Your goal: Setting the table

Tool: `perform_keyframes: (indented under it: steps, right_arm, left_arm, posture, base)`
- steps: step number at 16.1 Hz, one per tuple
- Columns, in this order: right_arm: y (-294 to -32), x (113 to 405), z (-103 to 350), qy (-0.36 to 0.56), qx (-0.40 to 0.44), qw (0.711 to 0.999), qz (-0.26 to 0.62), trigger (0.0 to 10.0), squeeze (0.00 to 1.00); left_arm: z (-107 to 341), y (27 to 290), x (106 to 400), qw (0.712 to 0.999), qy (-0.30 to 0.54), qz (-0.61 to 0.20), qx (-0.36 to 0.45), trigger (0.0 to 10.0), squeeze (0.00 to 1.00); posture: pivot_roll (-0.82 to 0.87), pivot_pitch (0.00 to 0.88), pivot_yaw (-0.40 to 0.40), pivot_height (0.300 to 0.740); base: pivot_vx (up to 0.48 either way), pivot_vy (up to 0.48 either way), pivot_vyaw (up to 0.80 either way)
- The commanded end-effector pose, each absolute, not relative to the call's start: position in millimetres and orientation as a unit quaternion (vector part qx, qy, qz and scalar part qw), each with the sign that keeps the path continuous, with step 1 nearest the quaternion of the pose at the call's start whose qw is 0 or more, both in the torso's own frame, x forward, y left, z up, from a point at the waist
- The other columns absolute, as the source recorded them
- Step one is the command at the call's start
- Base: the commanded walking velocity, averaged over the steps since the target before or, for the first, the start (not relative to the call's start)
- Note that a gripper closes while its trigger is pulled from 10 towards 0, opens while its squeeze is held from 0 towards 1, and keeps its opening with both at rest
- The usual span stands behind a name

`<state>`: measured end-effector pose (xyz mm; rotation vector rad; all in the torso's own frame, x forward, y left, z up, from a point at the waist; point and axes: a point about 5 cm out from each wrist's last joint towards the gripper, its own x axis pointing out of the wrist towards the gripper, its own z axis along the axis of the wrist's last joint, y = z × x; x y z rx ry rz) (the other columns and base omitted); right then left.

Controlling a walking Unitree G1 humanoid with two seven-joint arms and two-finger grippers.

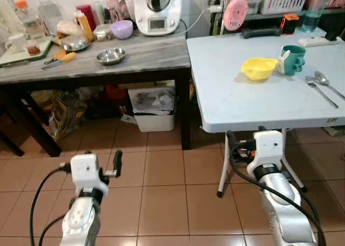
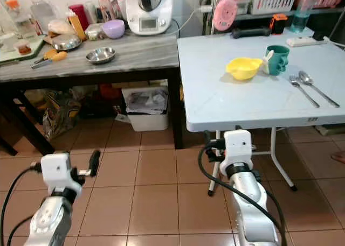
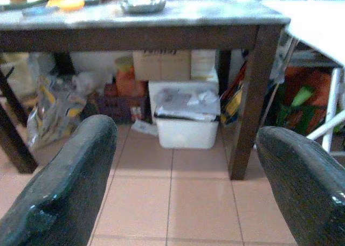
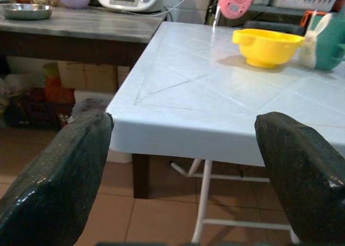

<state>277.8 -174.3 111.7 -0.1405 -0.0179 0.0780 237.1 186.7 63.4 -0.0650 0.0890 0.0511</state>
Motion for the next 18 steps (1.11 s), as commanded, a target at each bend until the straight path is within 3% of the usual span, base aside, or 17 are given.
perform_keyframes:
  steps: [1, 13, 18]
  right_arm:
    - [-167.2, 279.9, 114.2, -0.011, -0.063, 0.997, 0.046, 10.0, 0.00]
    - [-160.8, 282.1, 115.3, -0.005, -0.059, 0.997, 0.059, 10.0, 0.00]
    - [-160.7, 285.4, 116.0, -0.006, -0.060, 0.996, 0.061, 10.0, 0.00]
  left_arm:
    - [68.7, 189.1, 236.5, 0.999, 0.032, 0.031, -0.023, 10.0, 0.00]
    - [63.1, 185.2, 226.6, 0.998, 0.054, 0.005, -0.017, 10.0, 0.00]
    - [67.0, 182.0, 230.8, 0.999, 0.047, -0.004, -0.012, 10.0, 0.00]
  posture:
    - [-0.13, 0.000, 0.081, 0.740]
    - [-0.12, 0.001, 0.076, 0.740]
    - [-0.12, 0.000, 0.075, 0.740]
  base:
    - [0.000, 0.000, 0.00]
    - [0.000, 0.000, 0.00]
    - [0.000, 0.000, -0.32]
